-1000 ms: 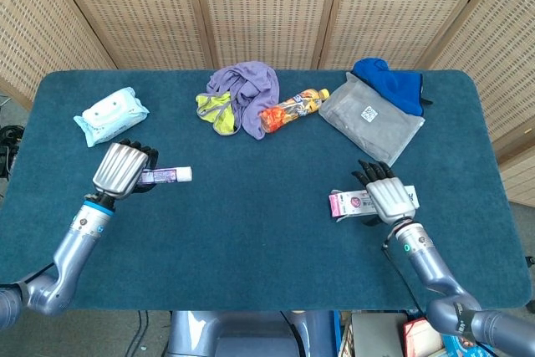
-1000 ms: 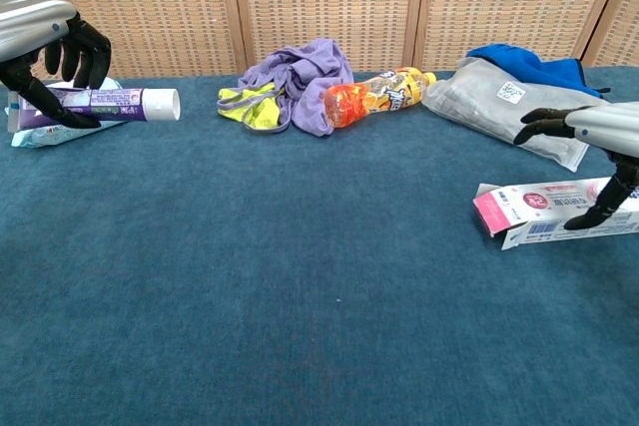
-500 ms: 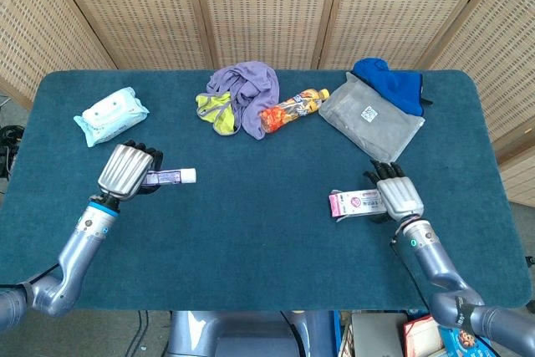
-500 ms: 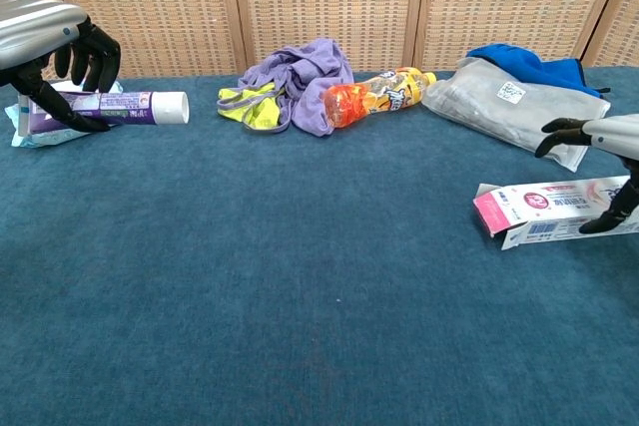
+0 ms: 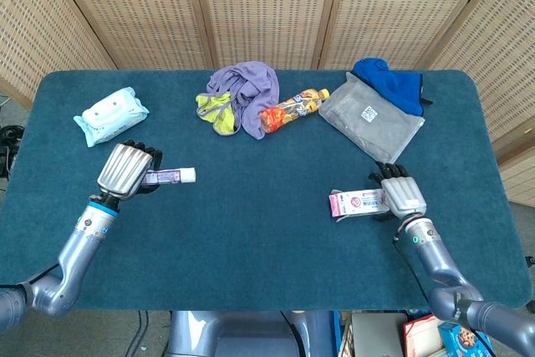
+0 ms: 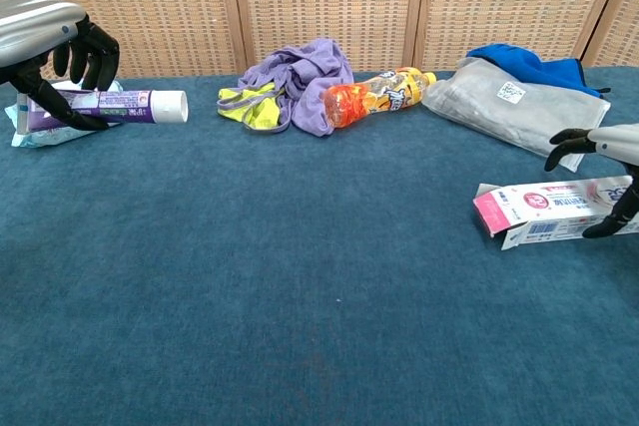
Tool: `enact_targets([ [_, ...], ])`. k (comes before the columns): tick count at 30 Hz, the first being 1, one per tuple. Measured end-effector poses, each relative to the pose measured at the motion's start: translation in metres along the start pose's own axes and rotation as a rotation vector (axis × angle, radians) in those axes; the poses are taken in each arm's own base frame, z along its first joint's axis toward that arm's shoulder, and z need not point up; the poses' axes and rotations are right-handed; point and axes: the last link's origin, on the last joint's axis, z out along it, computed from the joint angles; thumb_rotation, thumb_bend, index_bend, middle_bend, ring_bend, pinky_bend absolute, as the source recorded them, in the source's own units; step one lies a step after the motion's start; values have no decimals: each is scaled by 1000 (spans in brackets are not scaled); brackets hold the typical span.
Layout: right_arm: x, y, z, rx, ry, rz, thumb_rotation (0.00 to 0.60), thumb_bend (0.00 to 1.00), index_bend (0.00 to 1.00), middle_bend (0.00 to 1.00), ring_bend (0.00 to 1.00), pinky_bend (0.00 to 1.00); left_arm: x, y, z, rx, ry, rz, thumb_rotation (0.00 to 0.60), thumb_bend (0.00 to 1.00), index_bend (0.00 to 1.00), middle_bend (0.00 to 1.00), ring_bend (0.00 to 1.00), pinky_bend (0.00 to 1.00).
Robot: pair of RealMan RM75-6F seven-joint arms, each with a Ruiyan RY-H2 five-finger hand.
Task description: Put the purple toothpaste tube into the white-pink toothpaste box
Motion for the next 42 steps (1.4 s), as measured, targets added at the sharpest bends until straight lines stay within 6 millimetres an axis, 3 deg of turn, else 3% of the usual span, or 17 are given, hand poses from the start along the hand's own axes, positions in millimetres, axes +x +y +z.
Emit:
enact_targets([
  [11, -6, 6, 7, -14, -2, 24, 600, 141, 302, 166, 2, 36, -2, 1, 2, 1, -5, 2, 600, 372, 877, 639, 535, 500],
  [21, -9, 7, 7, -10, 25, 46, 600, 165, 416, 322, 153, 254, -2, -1, 2, 6, -5, -8, 600, 372, 877, 640, 535, 501],
  [32, -14, 5, 8, 3, 63, 78, 600, 186, 575, 537, 394, 469, 0, -2, 1, 3, 0, -19, 600, 373, 877, 639, 535, 500],
  [42, -4, -4, 3, 56, 137, 123, 600, 187, 596, 558, 416, 490, 3, 3, -1, -14, 9, -50, 600, 373, 877, 640, 535, 501],
])
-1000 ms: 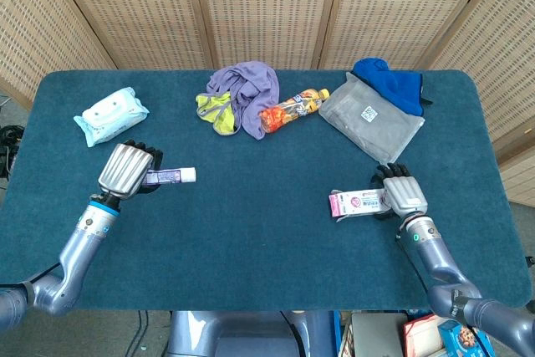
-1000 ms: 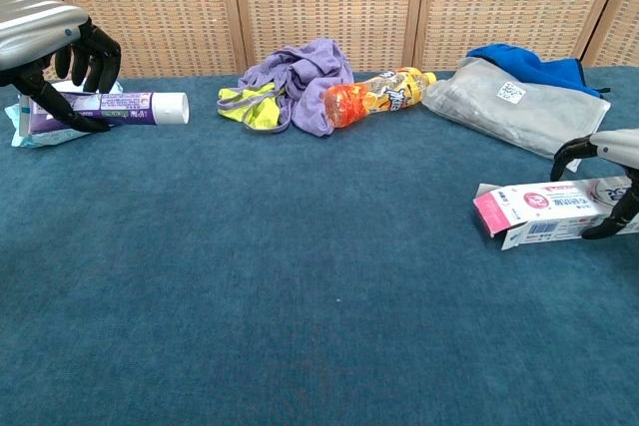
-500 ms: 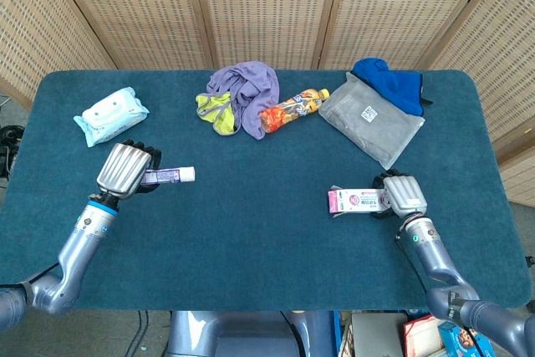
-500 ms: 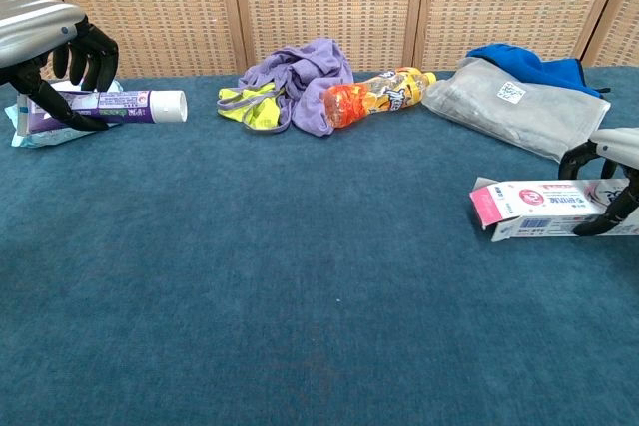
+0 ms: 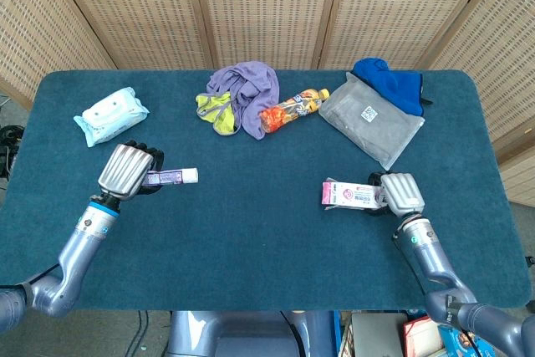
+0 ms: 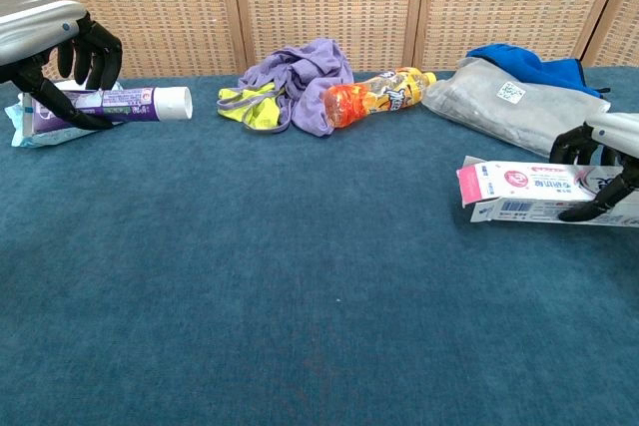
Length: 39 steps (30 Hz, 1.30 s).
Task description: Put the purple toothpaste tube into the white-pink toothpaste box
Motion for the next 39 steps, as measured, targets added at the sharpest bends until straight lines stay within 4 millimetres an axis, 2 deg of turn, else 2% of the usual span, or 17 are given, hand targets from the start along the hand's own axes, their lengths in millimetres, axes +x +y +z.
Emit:
enact_targets([
  [11, 29, -43, -15, 120, 70, 194, 600, 187, 596, 560, 416, 490, 19, 18, -7, -70, 39, -31, 600, 373, 877, 639, 535, 501],
  [19, 47, -73, -28, 186, 80, 250, 600, 187, 596, 560, 416, 490, 18, 32, -8, -102, 16, -27, 600, 372, 877, 639, 535, 500],
  [30, 49, -98, -29, 225, 56, 247, 600, 187, 596, 562, 416, 491, 13, 51, -2, -97, -38, -22, 600, 372, 877, 640, 535, 500],
  [39, 48, -115, -21, 226, 57, 265, 600, 187, 596, 563, 421, 490, 17, 65, 2, -106, -46, -22, 600, 372, 877, 640, 535, 501],
])
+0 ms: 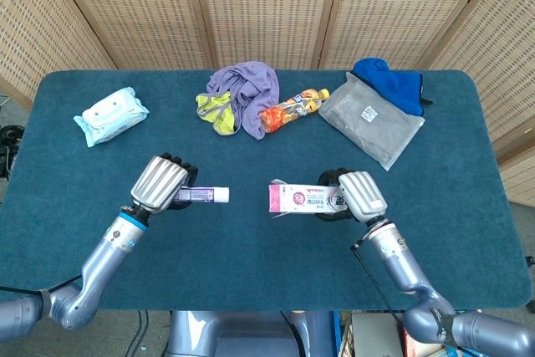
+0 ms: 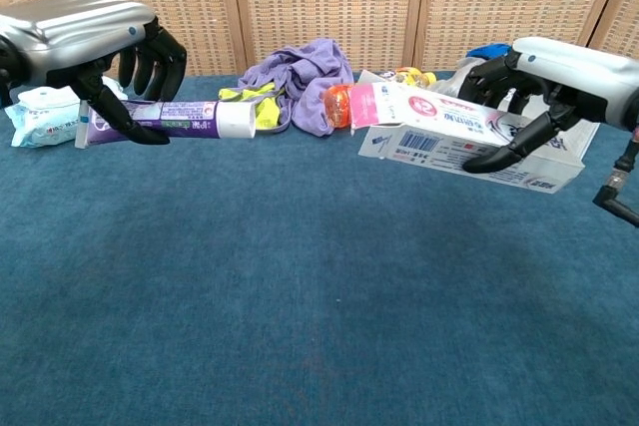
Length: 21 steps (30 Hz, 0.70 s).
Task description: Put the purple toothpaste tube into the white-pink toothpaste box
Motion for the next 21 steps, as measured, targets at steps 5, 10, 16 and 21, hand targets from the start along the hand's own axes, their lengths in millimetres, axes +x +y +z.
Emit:
enact_targets([
  [5, -3, -11, 5, 12, 7, 21, 600, 186, 596, 562, 422, 490, 5, 2, 2, 2, 0, -10, 600, 372, 877, 642, 535, 501],
  [10, -11, -19, 7, 27, 4, 19, 600, 186, 596, 563, 422, 491, 8, 6, 2, -2, -11, -6, 600, 372, 877, 644, 535, 501],
  [16, -13, -23, 8, 37, 8, 13, 600, 187, 596, 562, 422, 490, 11, 8, 3, 10, -38, 4, 600, 372, 877, 644, 535, 501],
  [21, -15, -26, 8, 43, 11, 1, 600, 187, 596, 562, 422, 490, 17, 12, 6, 27, -81, 27, 600, 372, 877, 644, 535, 501],
])
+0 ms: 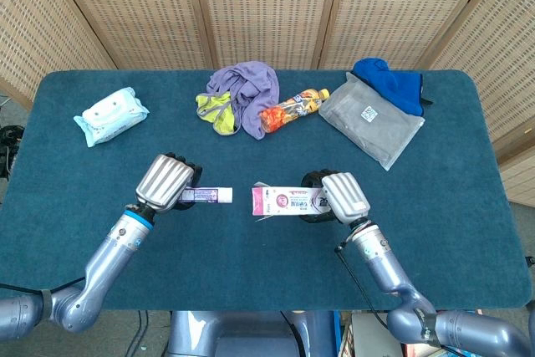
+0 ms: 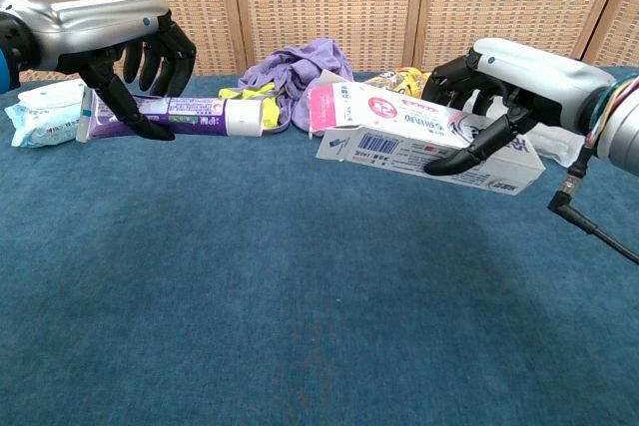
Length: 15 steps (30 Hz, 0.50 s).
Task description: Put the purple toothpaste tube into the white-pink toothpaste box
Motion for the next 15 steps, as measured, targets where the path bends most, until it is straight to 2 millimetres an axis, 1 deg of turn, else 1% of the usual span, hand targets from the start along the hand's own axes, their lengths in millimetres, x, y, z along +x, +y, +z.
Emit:
enact_targets([
  [6, -2, -3, 1, 9, -1, 2, 600, 187, 596, 562, 422, 490, 12, 11, 3, 2, -33, 6, 600, 374, 877, 644, 535, 501],
  [15, -2, -6, 1, 13, 0, 10, 600, 186, 596, 562, 422, 490, 18, 26, 4, -8, -80, 41, 600, 375, 877, 651, 535, 501],
])
